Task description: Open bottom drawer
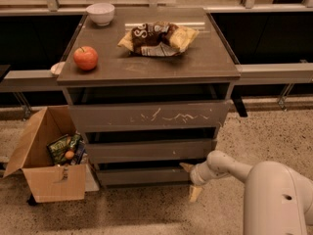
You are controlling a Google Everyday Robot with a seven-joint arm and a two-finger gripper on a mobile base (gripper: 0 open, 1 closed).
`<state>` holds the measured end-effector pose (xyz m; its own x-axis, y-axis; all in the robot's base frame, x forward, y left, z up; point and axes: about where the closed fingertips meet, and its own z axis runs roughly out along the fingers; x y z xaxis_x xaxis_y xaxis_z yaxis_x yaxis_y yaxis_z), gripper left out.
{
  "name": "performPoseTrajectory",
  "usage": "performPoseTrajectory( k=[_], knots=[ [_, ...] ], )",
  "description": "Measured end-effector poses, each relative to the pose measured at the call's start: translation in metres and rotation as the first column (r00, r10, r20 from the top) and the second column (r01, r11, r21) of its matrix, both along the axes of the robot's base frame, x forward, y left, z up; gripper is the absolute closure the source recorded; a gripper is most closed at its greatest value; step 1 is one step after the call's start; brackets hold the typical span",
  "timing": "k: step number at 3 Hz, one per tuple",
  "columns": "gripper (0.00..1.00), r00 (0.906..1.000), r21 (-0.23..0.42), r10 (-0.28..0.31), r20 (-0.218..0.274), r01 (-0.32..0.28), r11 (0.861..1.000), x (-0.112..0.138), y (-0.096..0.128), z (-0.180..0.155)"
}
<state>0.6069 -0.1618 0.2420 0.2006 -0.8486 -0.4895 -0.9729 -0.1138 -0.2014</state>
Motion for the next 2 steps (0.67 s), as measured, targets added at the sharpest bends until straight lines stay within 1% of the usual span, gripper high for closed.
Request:
performPoseTrajectory(
  k=[1,2],
  knots=[
    [0.0,0.9998,-0.056,0.019,-0.008,-0.019,0.998,0.012,0.013,-0.018],
    [0.0,0.9994,-0.093,0.022,-0.025,-0.024,0.995,0.02,0.018,-0.038]
  ],
)
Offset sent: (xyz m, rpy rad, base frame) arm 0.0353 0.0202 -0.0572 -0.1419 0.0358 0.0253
